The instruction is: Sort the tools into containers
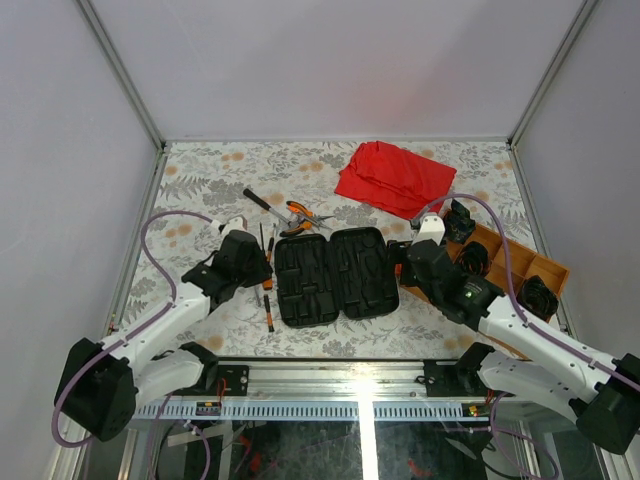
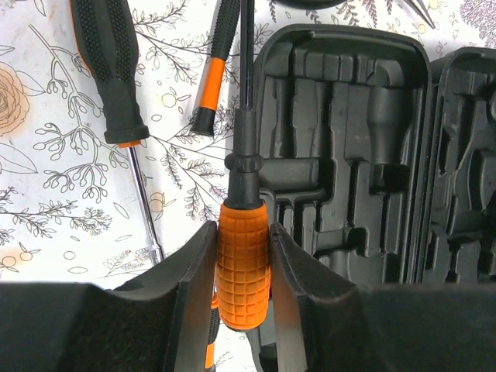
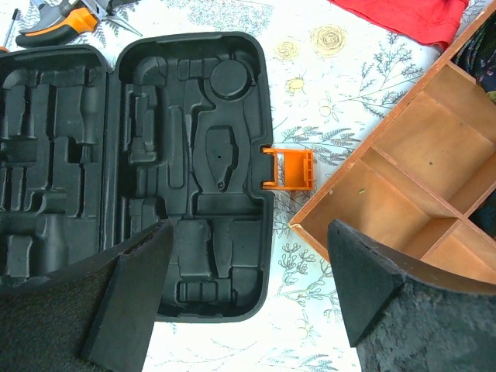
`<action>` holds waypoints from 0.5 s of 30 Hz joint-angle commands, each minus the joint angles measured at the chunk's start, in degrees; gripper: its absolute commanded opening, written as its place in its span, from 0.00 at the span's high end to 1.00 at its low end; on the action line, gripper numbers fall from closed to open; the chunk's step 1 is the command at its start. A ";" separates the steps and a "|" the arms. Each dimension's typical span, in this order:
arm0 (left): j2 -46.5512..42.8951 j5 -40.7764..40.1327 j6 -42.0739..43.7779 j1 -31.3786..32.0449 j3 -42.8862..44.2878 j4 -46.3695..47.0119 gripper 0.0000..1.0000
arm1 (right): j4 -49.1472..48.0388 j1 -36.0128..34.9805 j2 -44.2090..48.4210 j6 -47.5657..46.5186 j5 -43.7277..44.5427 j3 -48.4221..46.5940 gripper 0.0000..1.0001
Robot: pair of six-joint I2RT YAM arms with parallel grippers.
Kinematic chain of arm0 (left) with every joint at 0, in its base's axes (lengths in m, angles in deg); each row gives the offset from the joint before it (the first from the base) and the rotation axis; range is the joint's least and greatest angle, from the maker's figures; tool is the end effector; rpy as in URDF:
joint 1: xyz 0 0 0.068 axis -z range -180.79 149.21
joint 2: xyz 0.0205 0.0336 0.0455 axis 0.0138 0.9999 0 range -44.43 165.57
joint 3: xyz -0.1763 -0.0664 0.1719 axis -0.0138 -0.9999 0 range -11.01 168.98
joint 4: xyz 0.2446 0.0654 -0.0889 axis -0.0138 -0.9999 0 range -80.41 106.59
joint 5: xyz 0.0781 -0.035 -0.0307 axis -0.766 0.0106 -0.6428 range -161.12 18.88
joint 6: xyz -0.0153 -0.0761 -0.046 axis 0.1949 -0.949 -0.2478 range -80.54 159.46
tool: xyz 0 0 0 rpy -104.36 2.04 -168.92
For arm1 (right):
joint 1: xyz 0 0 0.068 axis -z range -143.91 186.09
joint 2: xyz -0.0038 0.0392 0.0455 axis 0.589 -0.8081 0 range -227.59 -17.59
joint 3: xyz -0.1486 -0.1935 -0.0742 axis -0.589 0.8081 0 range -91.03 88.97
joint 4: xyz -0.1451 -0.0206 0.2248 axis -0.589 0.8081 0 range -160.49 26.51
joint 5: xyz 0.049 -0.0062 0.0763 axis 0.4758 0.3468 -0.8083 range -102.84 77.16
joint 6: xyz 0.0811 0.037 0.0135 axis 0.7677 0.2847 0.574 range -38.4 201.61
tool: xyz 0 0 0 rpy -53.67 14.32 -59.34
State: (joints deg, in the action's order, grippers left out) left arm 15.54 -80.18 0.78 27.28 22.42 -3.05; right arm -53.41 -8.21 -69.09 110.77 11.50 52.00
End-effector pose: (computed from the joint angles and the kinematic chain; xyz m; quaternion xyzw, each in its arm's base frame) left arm 0.2319 -0.1094 0.1562 -0.1148 0.9182 -0.1435 0.3510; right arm 0.2035 0.1523 0.2231 -0.0105 0.8595 0.1377 0.4922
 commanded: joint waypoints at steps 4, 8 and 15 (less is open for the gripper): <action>1.91 -3.47 -0.69 -0.21 1.90 -0.43 0.85 | -3.12 0.08 -0.94 0.97 -0.60 0.16 0.13; 4.52 -5.68 -1.18 -0.26 2.35 -1.80 0.83 | -3.33 0.09 -1.51 0.74 -0.72 0.16 0.13; 8.72 -5.28 -1.93 -0.25 1.22 0.51 0.77 | -3.35 0.16 -2.74 0.63 -1.22 0.14 0.13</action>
State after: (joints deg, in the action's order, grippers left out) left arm 22.77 -84.07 -0.18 27.28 22.81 -4.23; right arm -54.53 -8.21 -71.35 110.79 10.26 52.20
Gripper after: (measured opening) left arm 0.285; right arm 0.864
